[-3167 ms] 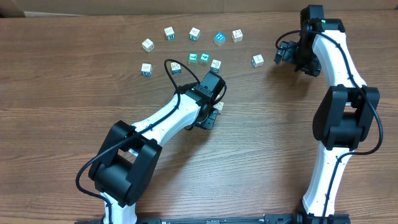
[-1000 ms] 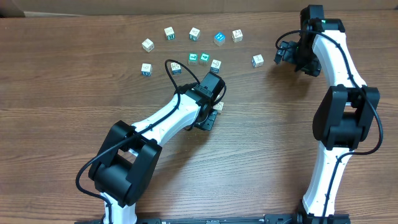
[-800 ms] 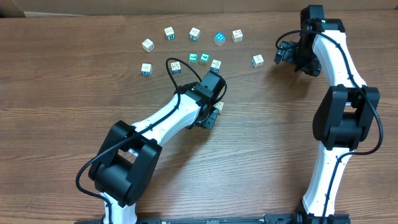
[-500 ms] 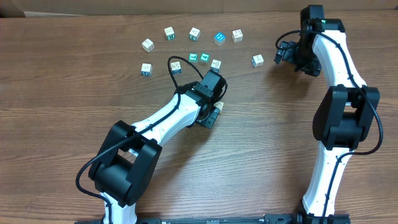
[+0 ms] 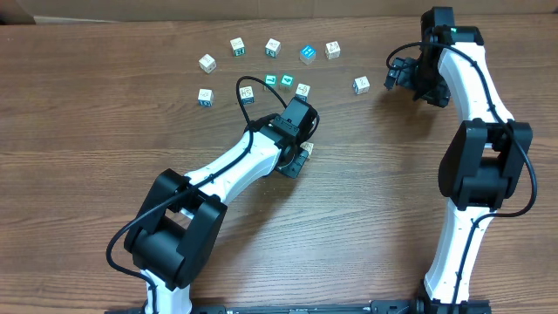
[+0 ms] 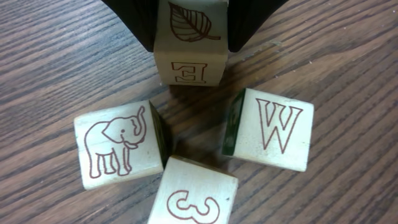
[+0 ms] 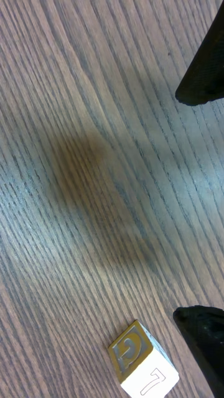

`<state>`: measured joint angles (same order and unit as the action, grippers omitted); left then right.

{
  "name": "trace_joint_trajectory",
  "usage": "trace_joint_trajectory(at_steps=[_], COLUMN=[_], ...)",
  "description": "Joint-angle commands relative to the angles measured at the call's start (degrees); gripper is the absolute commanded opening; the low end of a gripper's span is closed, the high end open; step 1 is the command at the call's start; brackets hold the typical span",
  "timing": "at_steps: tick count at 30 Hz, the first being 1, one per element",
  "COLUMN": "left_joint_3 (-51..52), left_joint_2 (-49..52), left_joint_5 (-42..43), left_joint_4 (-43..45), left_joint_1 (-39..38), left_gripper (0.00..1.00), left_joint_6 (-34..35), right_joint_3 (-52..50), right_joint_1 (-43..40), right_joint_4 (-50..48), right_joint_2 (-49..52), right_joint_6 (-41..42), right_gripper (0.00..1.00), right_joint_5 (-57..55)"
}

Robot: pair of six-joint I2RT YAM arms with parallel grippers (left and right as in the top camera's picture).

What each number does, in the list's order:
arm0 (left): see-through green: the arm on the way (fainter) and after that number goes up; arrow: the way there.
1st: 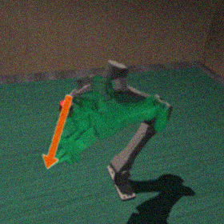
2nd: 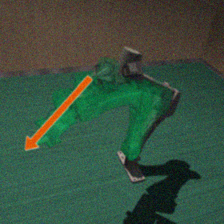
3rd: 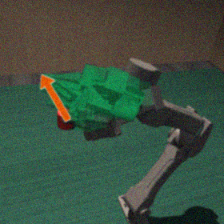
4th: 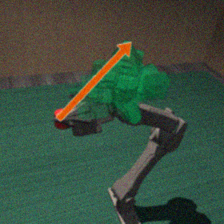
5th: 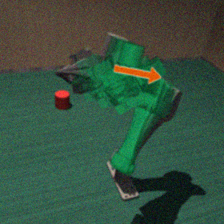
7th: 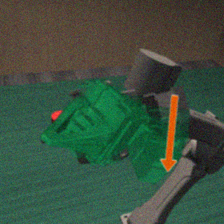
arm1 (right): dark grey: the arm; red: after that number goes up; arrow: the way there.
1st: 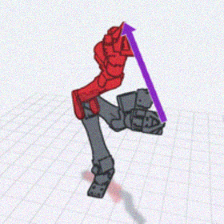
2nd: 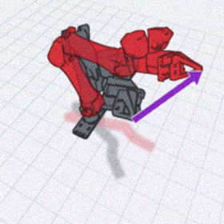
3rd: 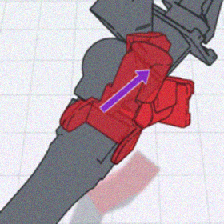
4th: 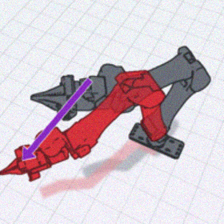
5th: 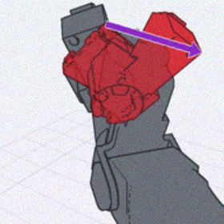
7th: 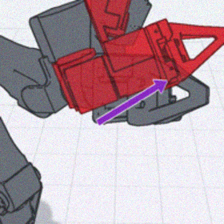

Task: Form a circle

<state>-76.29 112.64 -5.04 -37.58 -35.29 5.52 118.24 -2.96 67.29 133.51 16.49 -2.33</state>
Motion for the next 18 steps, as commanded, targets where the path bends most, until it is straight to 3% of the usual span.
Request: trace_joint_trajectory(at_steps=[1, 18], left_joint_3=[0.2, 1.03], left_joint_2=[0.5, 0.52], left_joint_5=[-1.01, -0.94], left_joint_4=[0.5, 1.79], left_joint_1=[-0.33, -0.35], left_gripper=[0.27, 0.31], left_joint_6=[-1.31, -1.31], right_joint_3=[1.25, 1.25], right_joint_1=[-0.02, -0.02], right_joint_4=[-0.13, -0.13], right_joint_2=[-1.4, -1.4], right_joint_6=[0.24, 0.24], right_gripper=[1.0, 1.0], right_joint_5=[-0.13, -0.13])
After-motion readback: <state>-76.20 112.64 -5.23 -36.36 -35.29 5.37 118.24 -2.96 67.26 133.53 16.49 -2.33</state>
